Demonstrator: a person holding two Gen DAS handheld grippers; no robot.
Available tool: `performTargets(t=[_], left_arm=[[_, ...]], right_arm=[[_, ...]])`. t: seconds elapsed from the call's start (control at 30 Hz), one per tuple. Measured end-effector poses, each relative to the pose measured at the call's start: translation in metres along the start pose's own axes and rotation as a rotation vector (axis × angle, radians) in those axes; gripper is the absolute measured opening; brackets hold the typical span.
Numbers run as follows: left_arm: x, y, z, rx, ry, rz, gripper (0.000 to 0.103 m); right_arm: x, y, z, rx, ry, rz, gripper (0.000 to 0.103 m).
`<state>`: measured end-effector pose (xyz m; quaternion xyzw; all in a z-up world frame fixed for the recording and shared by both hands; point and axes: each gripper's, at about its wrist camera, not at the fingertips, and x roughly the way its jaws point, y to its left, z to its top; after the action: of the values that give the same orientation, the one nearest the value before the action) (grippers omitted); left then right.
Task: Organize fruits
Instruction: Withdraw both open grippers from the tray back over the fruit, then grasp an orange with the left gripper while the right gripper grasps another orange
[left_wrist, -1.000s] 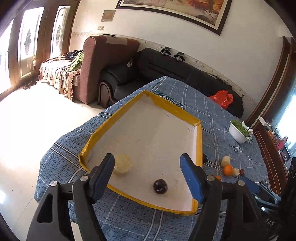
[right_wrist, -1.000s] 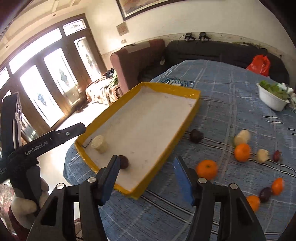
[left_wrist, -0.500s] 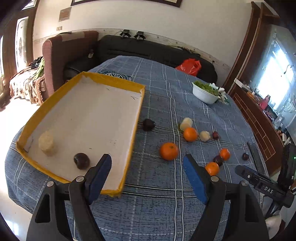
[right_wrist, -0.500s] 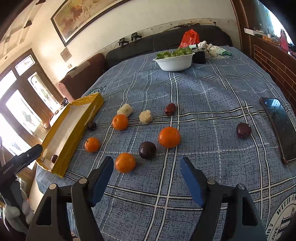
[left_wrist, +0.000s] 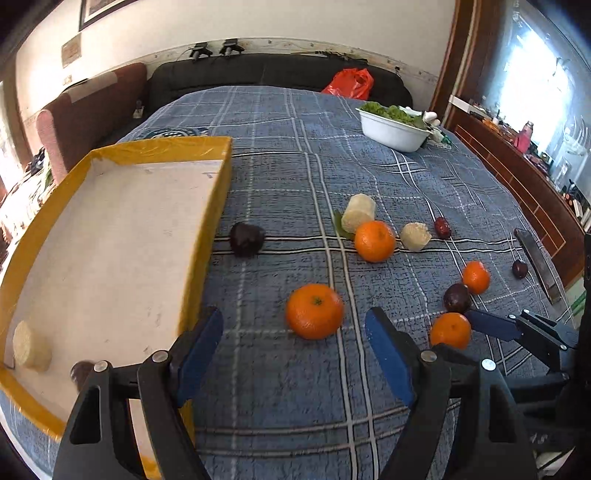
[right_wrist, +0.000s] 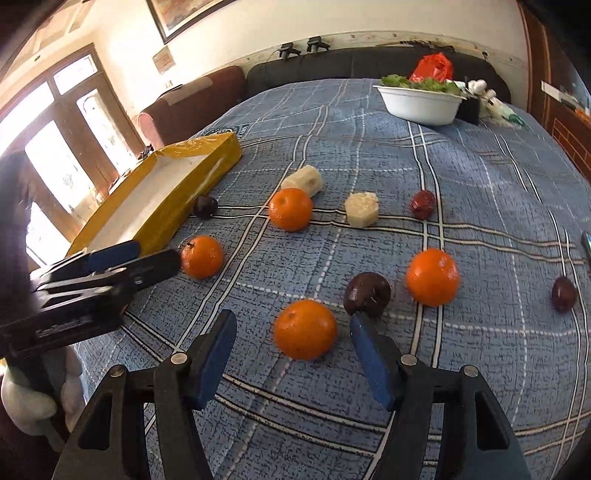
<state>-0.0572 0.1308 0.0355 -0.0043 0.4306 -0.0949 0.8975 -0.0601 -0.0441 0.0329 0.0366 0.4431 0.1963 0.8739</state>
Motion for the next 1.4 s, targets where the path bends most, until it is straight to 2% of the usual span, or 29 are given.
performTargets(t=[0.1, 0.2, 0.33, 0.37, 0.47, 0.67, 0.87, 1.1, 1.27, 1.4], left_arm=[[0.008, -0.011, 0.004, 0.053, -0.005, -0.014, 0.078], [0.017, -0.020, 0.005, 0.092, 0.008, -0.024, 0.074], [0.031, -0.020, 0.004, 0.091, 0.054, -0.029, 0.059], [0.033, -0.019, 0.004, 0.084, 0.061, -0.036, 0.051], [0.036, -0.016, 0.003, 0.069, 0.073, -0.035, 0.037], [0.027, -0.018, 0.000, 0.069, 0.063, -0.031, 0.037], [-0.014, -0.007, -0.004, 0.008, -0.008, -0.058, 0.037], [-0.062, 0.031, -0.014, -0.093, -0.087, -0.047, 0.038], [-0.091, 0.067, -0.016, -0.159, -0.138, 0.009, 0.038], [-0.098, 0.102, -0.012, -0.221, -0.149, 0.051, 0.038]], right_arm=[[0.002, 0.003, 0.001, -0.022, 0.006, -0.002, 0.069], [0.003, 0.007, 0.000, -0.043, 0.014, -0.011, 0.063], [0.009, 0.010, -0.001, -0.045, 0.044, -0.011, 0.046], [0.010, 0.009, -0.001, -0.043, 0.051, -0.013, 0.044], [0.011, 0.008, -0.002, -0.031, 0.053, -0.014, 0.037], [0.008, 0.010, -0.005, -0.029, 0.053, -0.010, 0.037], [-0.004, 0.020, -0.011, -0.032, 0.044, -0.002, 0.037], [-0.030, 0.045, -0.010, -0.072, -0.004, 0.006, 0.037], [-0.039, 0.070, -0.005, -0.112, -0.023, 0.032, 0.037], [-0.036, 0.096, 0.007, -0.146, -0.029, 0.073, 0.037]])
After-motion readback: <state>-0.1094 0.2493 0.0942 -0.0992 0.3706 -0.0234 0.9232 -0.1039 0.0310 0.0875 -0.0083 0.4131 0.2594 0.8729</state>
